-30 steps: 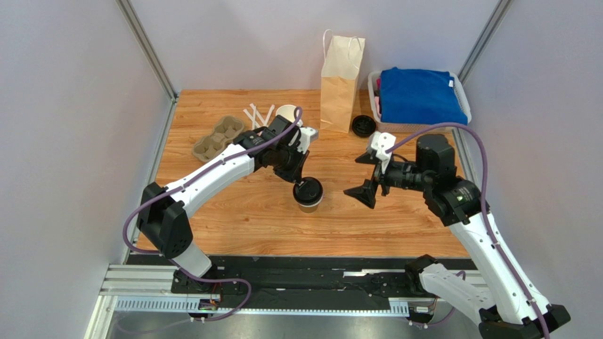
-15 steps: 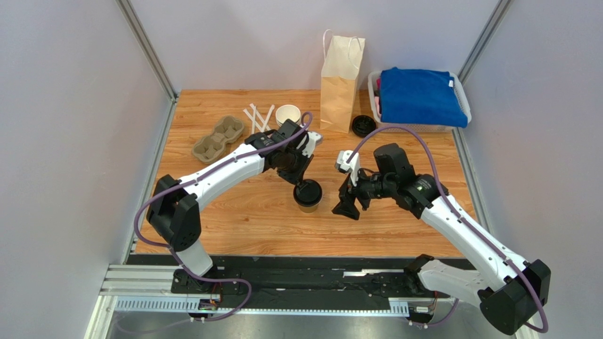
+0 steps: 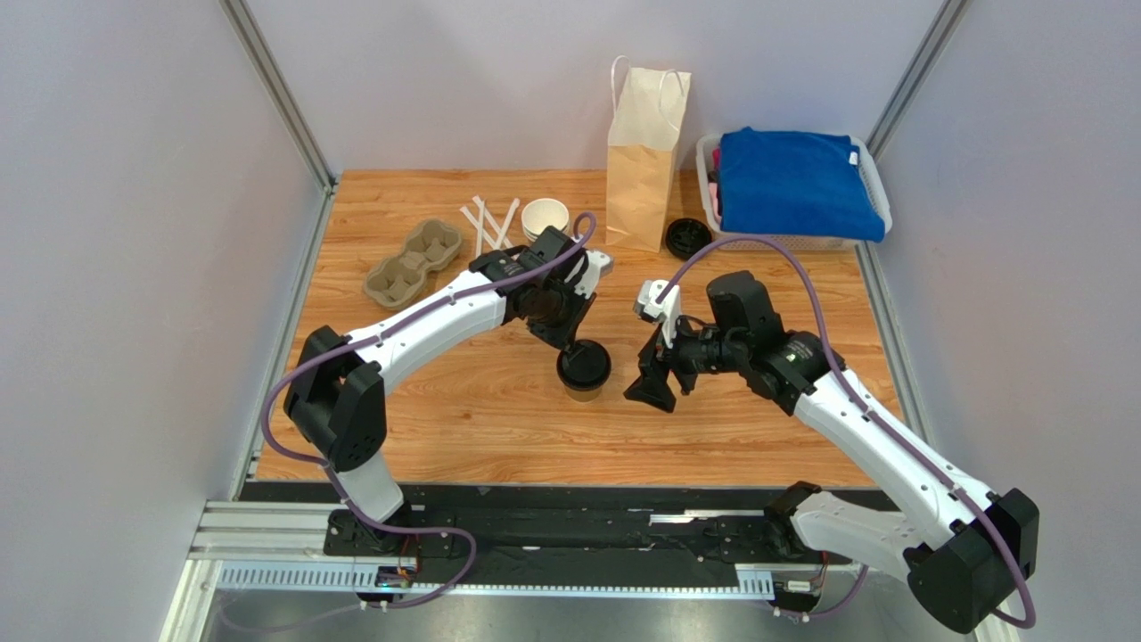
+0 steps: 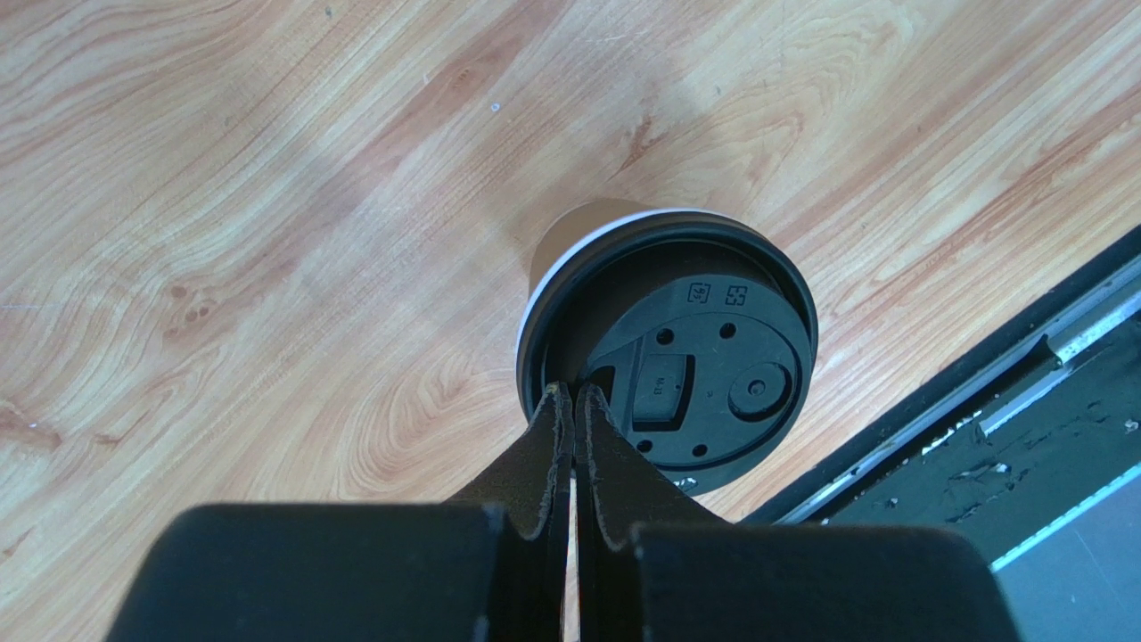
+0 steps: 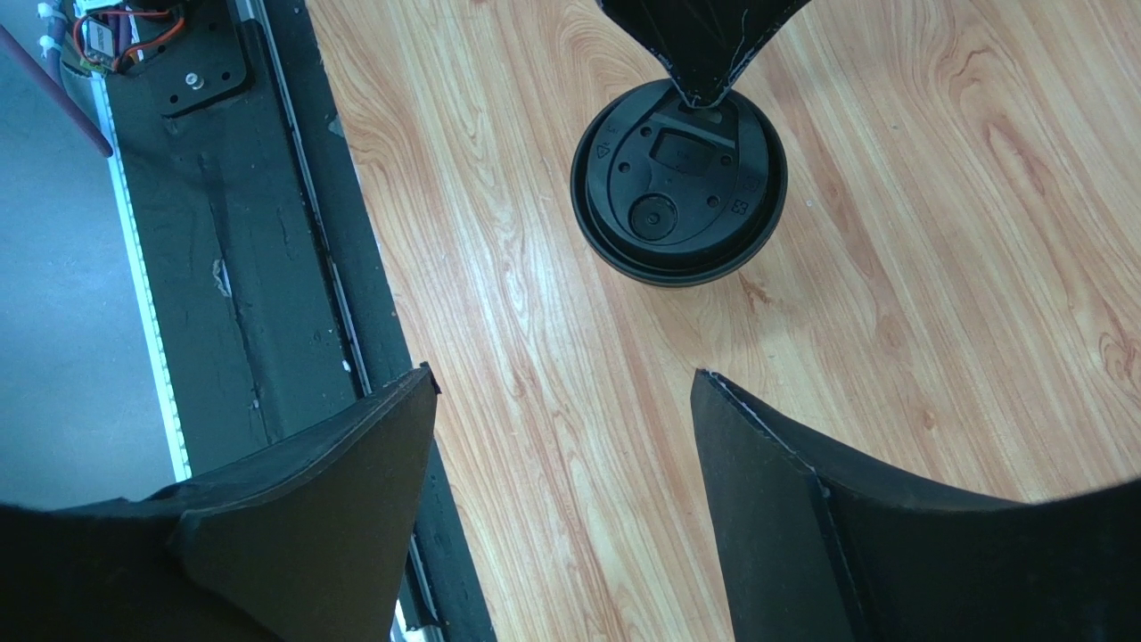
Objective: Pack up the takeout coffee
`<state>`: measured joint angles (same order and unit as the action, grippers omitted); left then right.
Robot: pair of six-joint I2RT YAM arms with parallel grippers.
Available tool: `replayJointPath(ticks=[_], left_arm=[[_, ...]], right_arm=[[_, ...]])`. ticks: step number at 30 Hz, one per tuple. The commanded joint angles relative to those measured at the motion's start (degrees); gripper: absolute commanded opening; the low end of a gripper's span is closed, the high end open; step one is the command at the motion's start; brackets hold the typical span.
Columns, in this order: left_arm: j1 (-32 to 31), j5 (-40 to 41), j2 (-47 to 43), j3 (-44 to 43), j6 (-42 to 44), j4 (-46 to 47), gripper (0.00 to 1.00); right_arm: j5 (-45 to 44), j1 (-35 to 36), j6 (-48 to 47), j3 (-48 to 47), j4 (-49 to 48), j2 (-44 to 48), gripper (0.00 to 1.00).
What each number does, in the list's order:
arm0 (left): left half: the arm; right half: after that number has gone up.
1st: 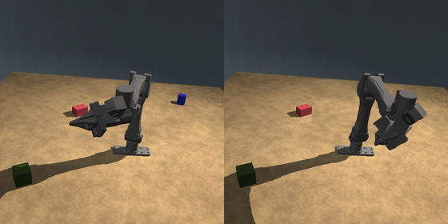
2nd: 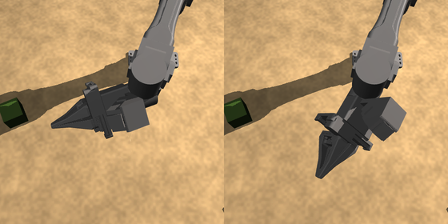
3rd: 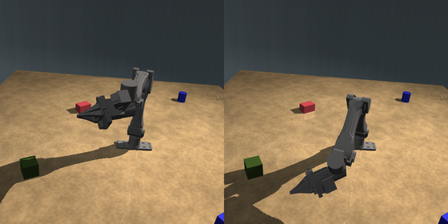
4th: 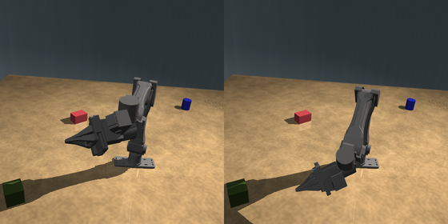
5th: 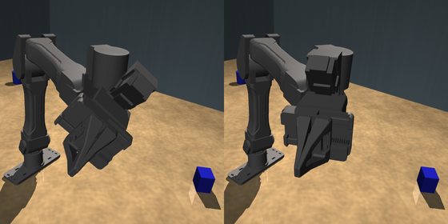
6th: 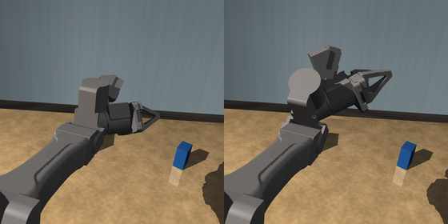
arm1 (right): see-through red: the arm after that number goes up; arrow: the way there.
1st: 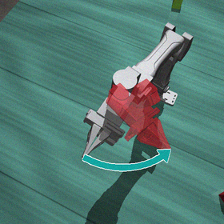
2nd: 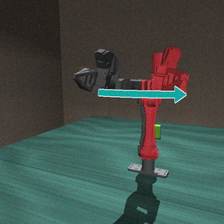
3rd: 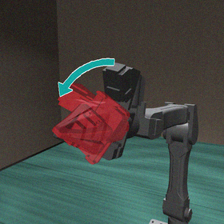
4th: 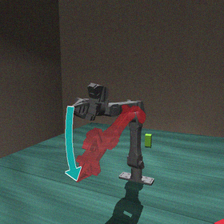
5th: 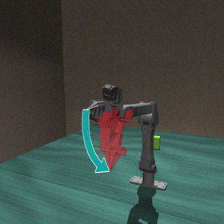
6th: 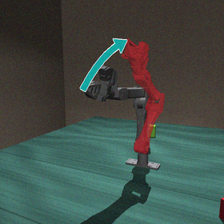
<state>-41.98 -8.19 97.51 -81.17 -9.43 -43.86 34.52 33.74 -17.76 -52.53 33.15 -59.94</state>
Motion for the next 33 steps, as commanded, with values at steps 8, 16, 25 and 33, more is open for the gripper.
replayJointPath(ticks=[8, 16, 25, 33], left_arm=[[-0.12, 1.15, -0.22, 0.04, 1.7, 0.97, 0.0], [-0.12, 0.1, 0.48, -1.36, 2.4, -0.88, 0.15], [0.14, -1.31, -0.31, -3.21, 3.63, -2.2, 0.34], [1.89, -1.65, -4.34, -5.93, 3.81, -3.52, 0.5]], right_arm=[[0.19, 0.28, 1.85, -0.29, -3.87, -0.26, 0.75], [0.98, 0.19, 3.7, -1.08, -4.05, -1.49, 0.76], [1.16, 0.28, 3.34, -2.31, -3.88, -2.2, 0.76], [0.02, 0.02, 3.43, -3.63, -3.35, -2.63, 0.77]])
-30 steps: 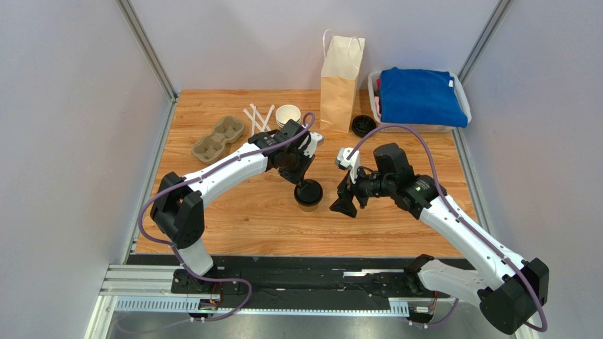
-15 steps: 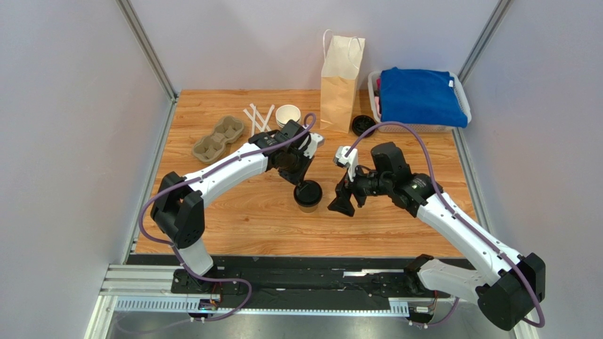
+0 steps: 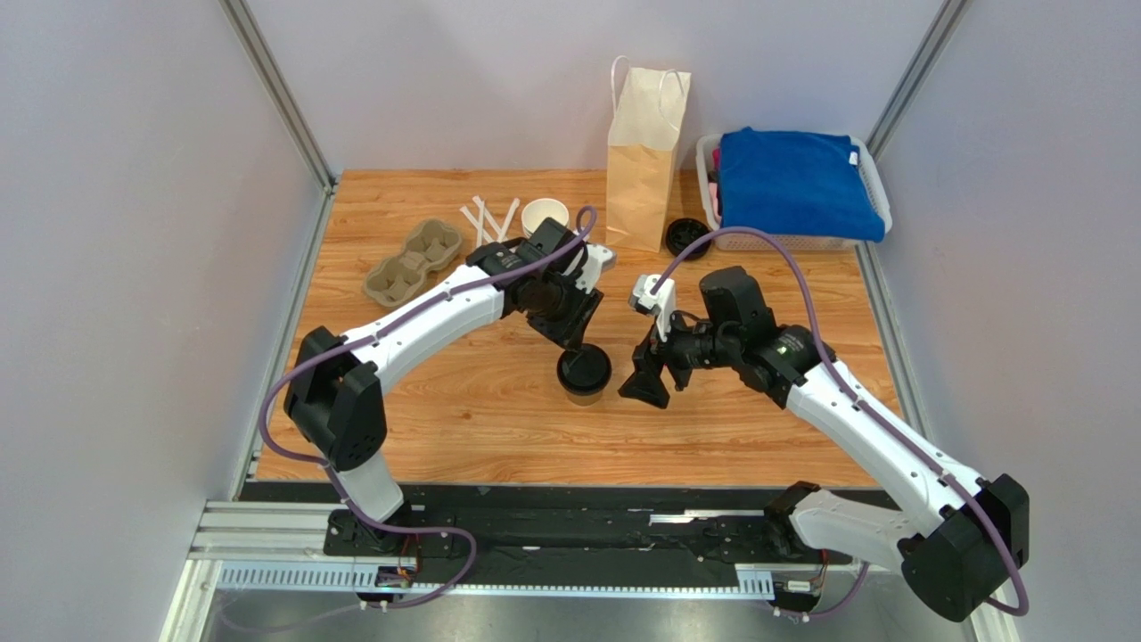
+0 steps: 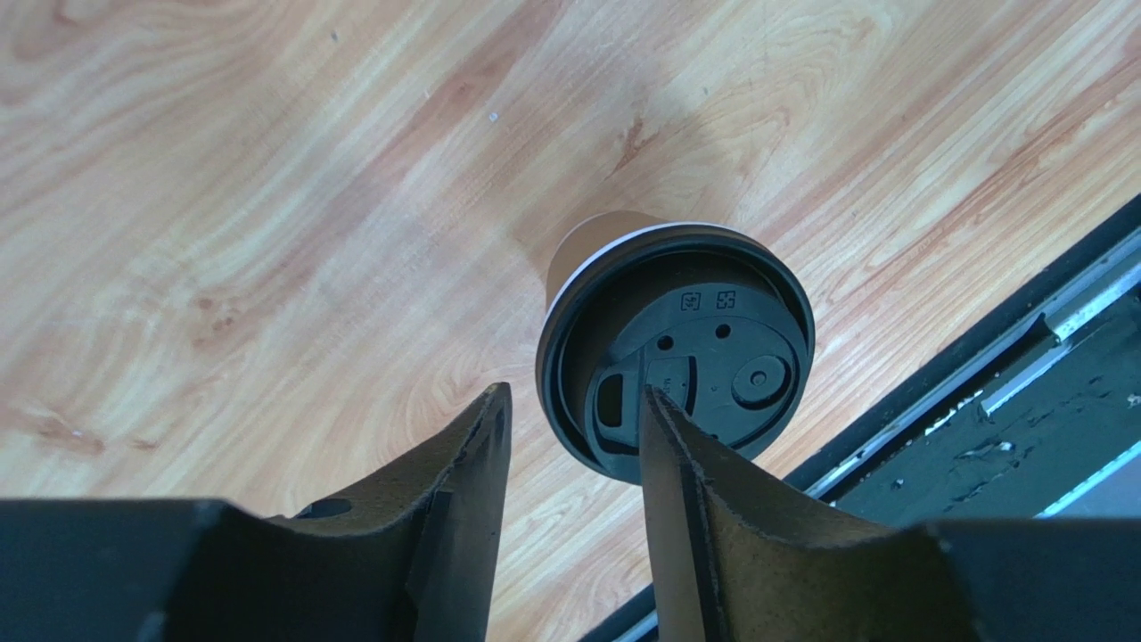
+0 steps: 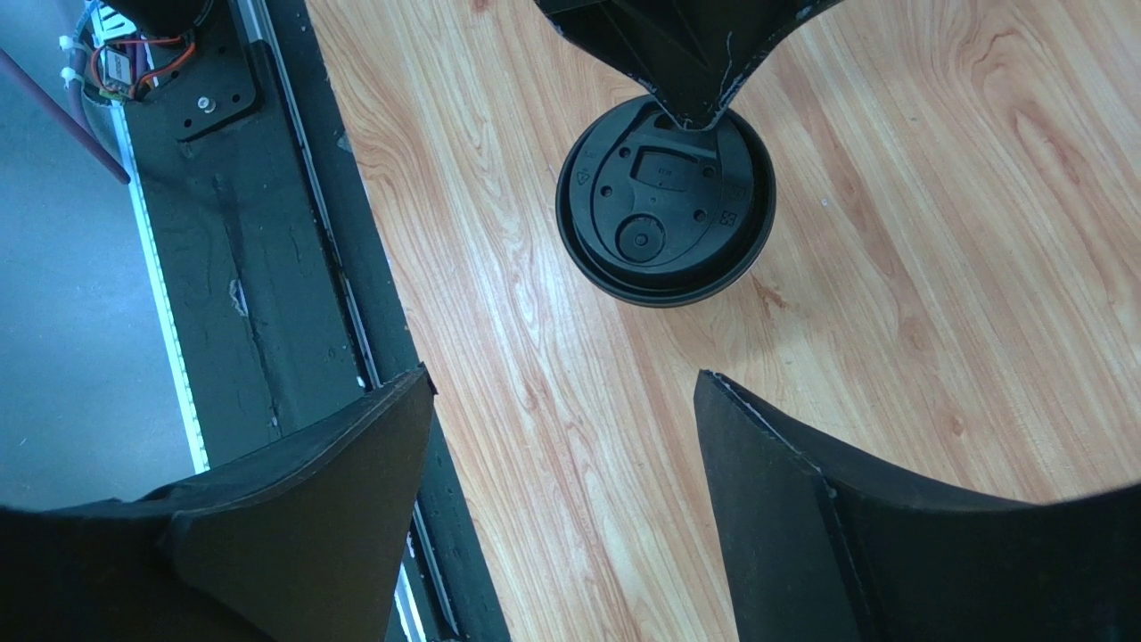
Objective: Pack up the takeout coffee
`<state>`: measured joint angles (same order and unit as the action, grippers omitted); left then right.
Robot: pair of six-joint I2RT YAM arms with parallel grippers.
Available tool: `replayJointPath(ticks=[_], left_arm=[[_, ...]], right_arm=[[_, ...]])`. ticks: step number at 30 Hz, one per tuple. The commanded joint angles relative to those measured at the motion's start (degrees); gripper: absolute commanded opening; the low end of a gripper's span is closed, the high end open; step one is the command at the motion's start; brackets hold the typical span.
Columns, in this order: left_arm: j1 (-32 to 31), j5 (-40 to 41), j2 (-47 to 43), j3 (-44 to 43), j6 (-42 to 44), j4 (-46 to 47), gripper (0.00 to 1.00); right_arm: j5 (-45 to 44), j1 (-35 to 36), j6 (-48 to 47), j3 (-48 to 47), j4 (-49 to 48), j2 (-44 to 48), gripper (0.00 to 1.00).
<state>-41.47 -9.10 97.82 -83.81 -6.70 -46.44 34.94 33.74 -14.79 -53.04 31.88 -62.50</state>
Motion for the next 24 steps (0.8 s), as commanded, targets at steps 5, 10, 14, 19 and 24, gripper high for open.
replayJointPath(ticks=[5, 10, 14, 19, 24], left_arm=[[9.73, -11.52, -10.18, -3.73, -1.55, 0.46, 0.72], [11.76, -32.27, -16.95, 4.5, -4.54, 10.56, 0.76], [12.73, -46.6, -18.37, 16.37, -17.79, 26.36, 0.57], [12.73, -50.49, -15.12, 25.27, -28.98, 38.96, 0.29], [12.73, -49.79, -11.7, 26.07, -30.65, 41.25, 0.17]], right_arm=[[1.95, -4.37, 7.91, -7.5, -0.6, -3.76, 0.79], [13.48, -9.21, 25.0, -12.18, -0.49, -11.23, 0.79], [19.36, -9.04, 41.09, -9.02, -12.84, -14.48, 0.7], [20.96, -6.85, 45.98, -7.26, -14.48, -19.32, 0.41], [20.78, -6.75, 50.72, -4.89, -17.98, -22.57, 0.26]])
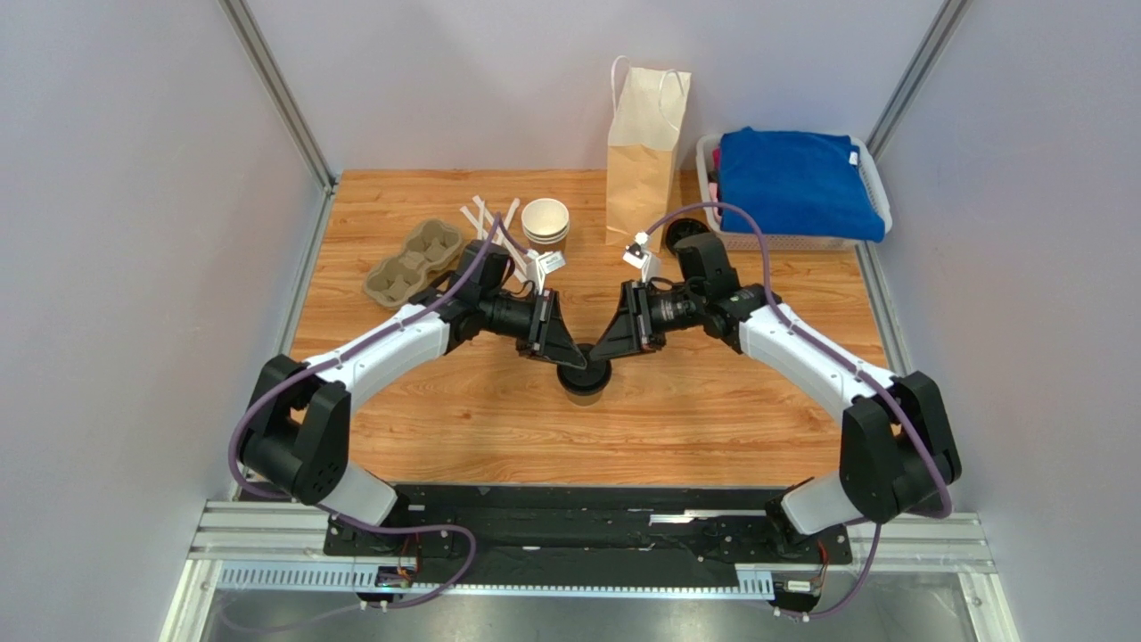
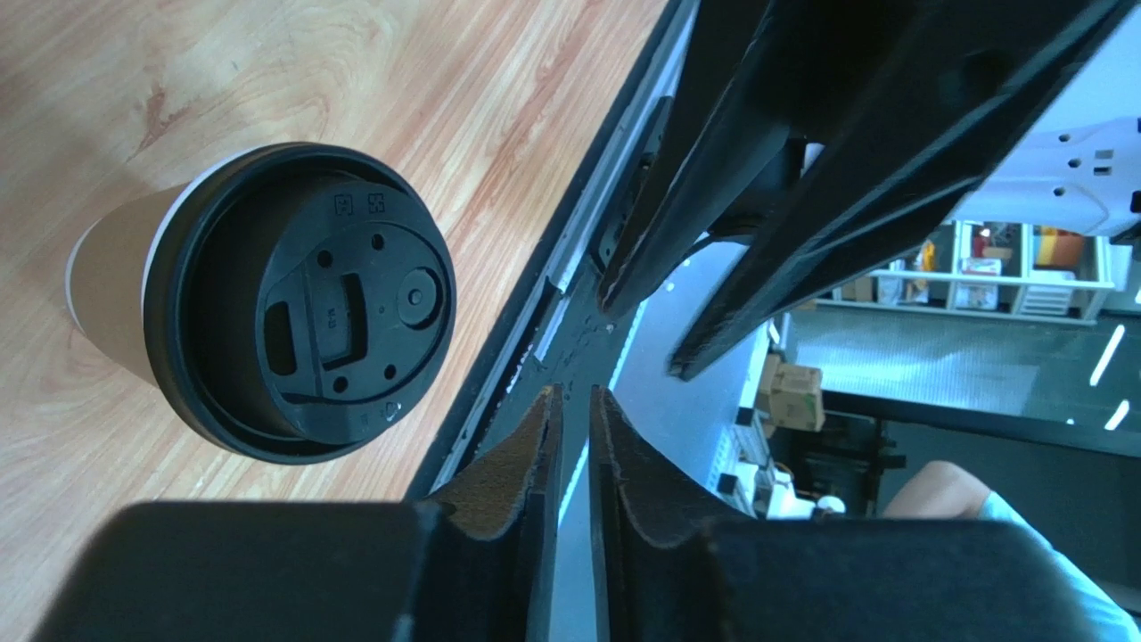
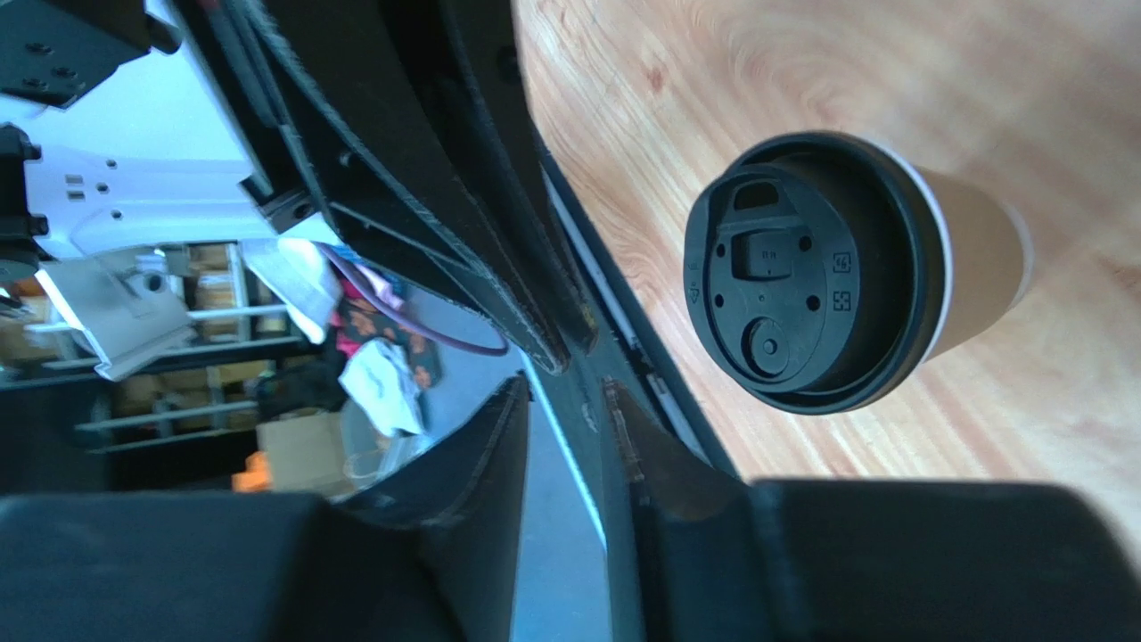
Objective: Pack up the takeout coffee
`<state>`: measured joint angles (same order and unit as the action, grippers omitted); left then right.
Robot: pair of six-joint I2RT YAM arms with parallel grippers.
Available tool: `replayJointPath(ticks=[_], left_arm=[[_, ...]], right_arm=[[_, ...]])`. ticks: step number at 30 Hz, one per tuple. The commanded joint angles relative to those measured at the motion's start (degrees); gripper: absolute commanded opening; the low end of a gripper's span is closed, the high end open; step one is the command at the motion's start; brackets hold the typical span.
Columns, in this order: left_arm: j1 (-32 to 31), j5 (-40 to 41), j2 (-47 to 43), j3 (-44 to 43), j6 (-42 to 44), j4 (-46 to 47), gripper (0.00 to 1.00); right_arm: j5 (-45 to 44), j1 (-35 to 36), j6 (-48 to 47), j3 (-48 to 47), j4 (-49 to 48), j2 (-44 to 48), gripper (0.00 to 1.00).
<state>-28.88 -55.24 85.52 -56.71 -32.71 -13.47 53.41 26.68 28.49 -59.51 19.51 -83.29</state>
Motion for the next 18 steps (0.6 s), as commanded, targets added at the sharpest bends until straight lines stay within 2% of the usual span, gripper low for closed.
replayJointPath(ticks=[1, 5, 15, 18], left_arm=[[0.23, -3.47, 1.14, -1.12, -4.47, 8.2, 0.16], [0.23, -2.16, 4.39, -1.3, -4.29, 7.24, 0.12], [1.28, 2.07, 10.19, -1.83, -0.34, 1.87, 0.0], [1.99, 2.86, 12.04, -1.83, 0.19, 0.91, 0.0]], right_arm=[[2.32, 0.31, 7.8, 1.85, -6.75, -2.49, 0.25], [2.49, 0.31, 8.42, 2.38, -8.08, -5.56, 0.19], [1.96, 0.13, 8.07, 4.13, -10.89, -13.83, 0.12], [1.44, -0.31, 7.55, 4.66, -10.89, -16.03, 0.08]])
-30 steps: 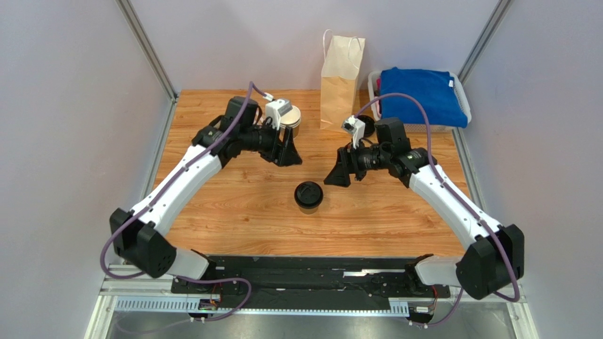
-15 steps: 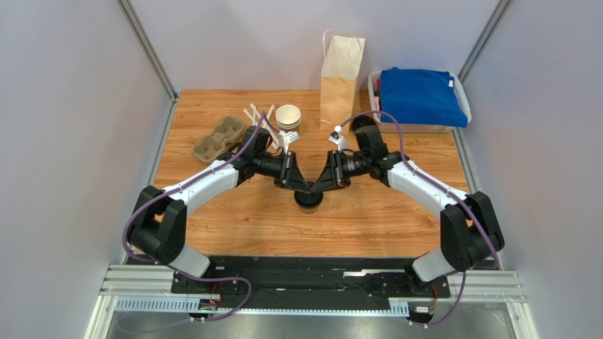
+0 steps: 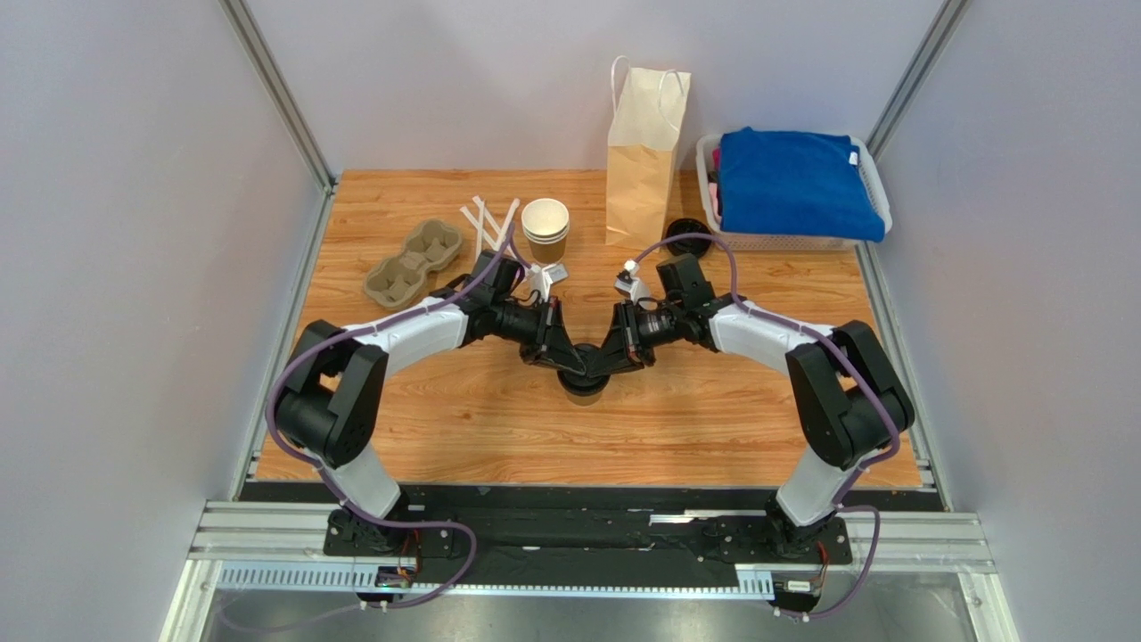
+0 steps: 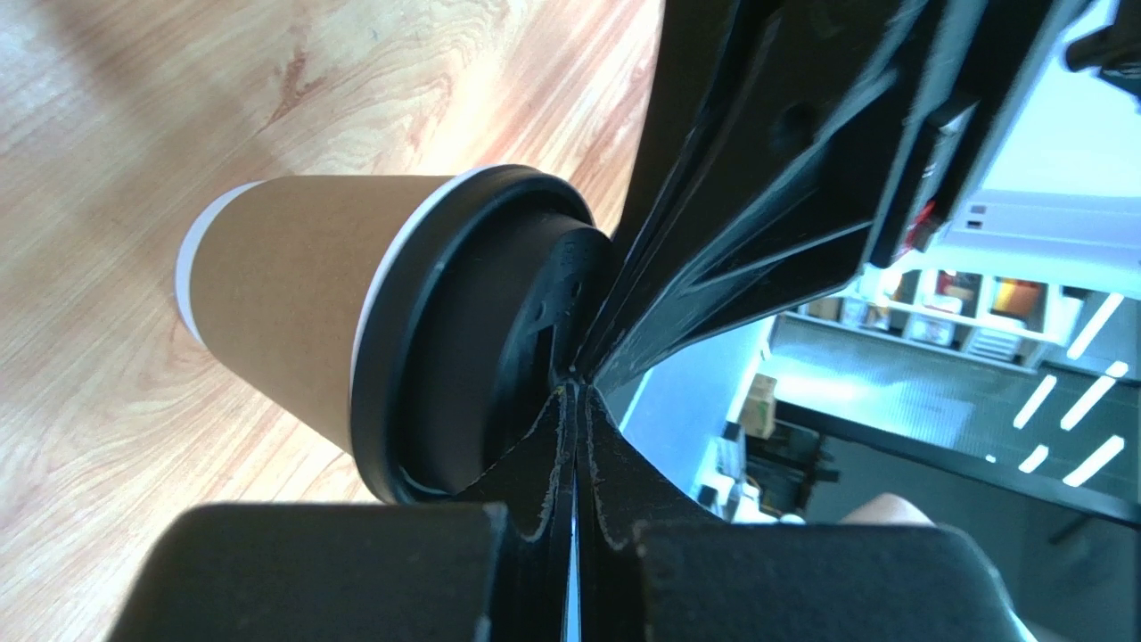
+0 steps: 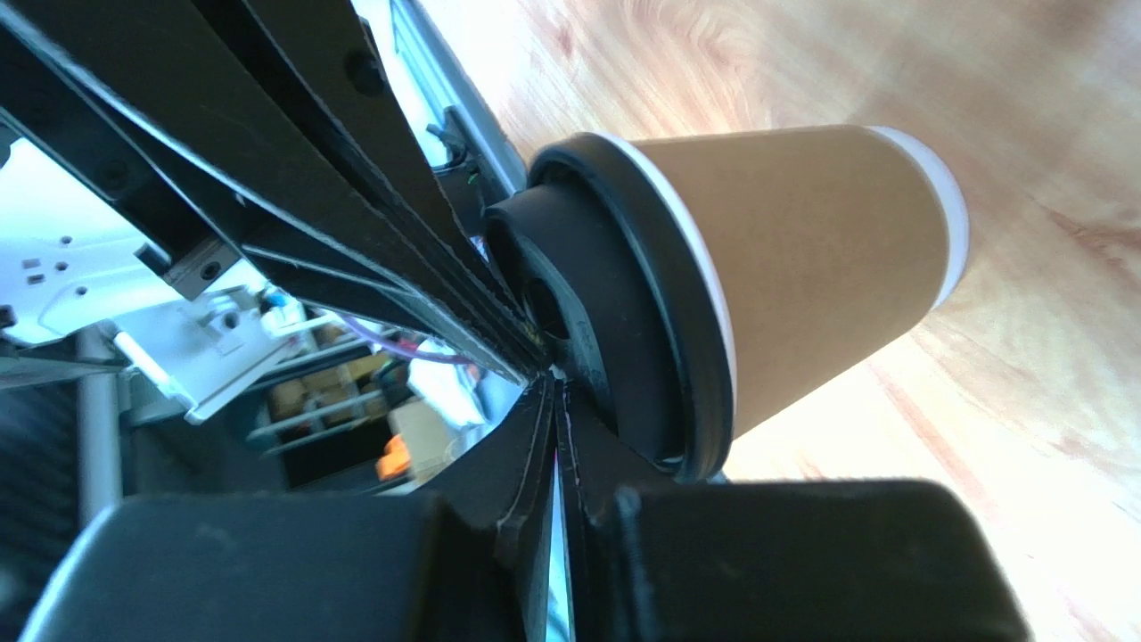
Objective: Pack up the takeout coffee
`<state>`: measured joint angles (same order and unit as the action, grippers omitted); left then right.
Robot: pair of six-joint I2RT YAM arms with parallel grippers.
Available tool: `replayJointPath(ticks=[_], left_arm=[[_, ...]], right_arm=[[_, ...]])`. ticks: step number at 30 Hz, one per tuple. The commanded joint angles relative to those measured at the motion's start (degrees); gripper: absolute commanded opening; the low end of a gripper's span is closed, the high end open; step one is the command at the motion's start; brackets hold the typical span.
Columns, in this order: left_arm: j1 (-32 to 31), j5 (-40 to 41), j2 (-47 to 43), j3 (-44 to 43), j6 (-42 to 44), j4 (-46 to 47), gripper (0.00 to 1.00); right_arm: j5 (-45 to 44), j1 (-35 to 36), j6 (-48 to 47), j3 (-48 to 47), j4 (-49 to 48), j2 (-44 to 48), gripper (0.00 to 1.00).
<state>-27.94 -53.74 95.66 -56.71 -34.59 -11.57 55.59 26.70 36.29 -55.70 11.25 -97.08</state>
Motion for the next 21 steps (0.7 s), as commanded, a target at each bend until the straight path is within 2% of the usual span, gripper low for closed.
replayJointPath(ticks=[1, 7, 21], left_arm=[[1.14, 1.44, 2.42, -1.83, 2.33, -1.6, 0.0], [1.4, 2.49, 4.97, -2.09, 4.53, -3.1, 0.0], [3.25, 2.41, 12.8, 0.81, 7.96, -1.79, 0.0]], right_arm=[[-1.1, -0.51, -0.35, 1.29, -2.55, -2.76, 0.06], [-4.52, -1.03, -2.81, 1.39, -0.09, -5.49, 0.0], [-6.55, -1.74, -4.92, 1.74, 0.8, -11.11, 0.0]])
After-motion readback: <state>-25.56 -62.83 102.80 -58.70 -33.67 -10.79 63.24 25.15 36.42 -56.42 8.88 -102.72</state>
